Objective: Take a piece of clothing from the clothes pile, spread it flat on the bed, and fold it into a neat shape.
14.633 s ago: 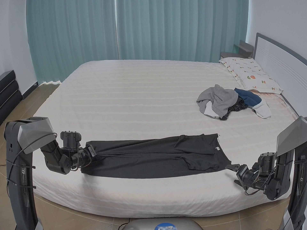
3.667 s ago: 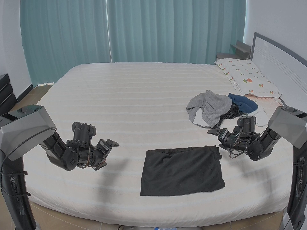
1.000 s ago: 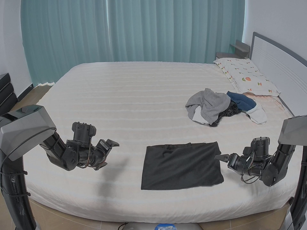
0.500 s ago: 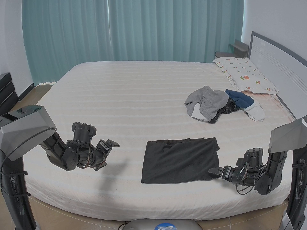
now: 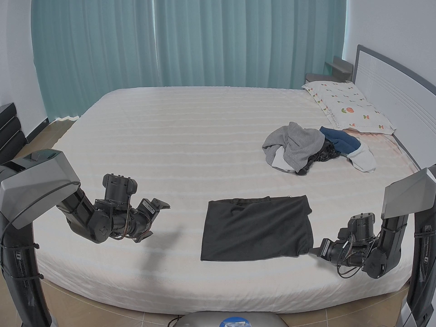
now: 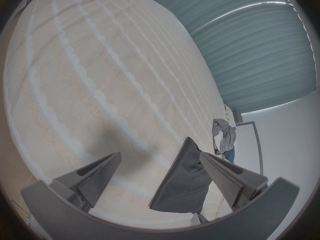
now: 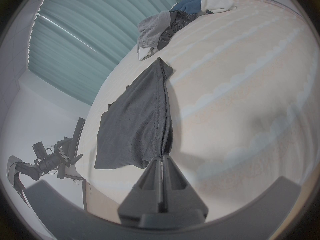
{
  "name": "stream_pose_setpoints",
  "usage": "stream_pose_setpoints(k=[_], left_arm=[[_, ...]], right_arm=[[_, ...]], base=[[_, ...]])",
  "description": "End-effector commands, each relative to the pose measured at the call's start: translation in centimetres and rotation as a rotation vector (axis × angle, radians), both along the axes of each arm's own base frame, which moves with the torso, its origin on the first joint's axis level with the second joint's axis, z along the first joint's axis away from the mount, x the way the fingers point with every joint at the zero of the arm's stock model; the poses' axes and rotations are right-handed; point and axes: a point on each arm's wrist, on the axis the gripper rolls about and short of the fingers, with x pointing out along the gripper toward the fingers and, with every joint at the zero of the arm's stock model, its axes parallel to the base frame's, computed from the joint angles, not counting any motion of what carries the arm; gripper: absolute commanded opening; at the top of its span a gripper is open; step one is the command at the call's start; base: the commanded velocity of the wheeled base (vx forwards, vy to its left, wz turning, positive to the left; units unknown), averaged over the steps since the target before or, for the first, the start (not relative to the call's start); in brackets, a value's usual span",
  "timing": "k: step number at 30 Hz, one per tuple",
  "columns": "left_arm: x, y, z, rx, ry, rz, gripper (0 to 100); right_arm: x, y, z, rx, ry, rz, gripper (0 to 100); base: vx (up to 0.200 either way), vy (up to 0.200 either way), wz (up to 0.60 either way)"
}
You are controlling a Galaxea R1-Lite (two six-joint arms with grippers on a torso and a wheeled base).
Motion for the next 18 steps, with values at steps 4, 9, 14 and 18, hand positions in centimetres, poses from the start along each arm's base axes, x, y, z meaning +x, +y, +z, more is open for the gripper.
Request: stream_pose_setpoints(k=[4, 9, 14, 18], left_arm=[[0.0, 0.0, 0.0, 0.000, 0.002, 0.000, 100], [0.0, 0.0, 0.0, 0.000, 0.002, 0.000, 100], [0.0, 0.0, 0.0, 0.000, 0.002, 0.000, 100], [0.0, 0.0, 0.0, 0.000, 0.002, 0.000, 100]], right_arm=[[-1.0, -0.6, 0.4, -0.005, 0.017, -0.011, 0], [-1.5, -1.2, 0.6, -0.024, 0.022, -0.014, 0], [-2.1, -1.8, 0.4, -0.068, 0.023, 0.007, 0], [-2.3, -2.0, 0.2, -0.084, 0.029, 0.012, 0]], base=[[0.000, 0.000, 0.00], [0.000, 0.000, 0.00], [0.000, 0.000, 0.00], [0.000, 0.000, 0.00]])
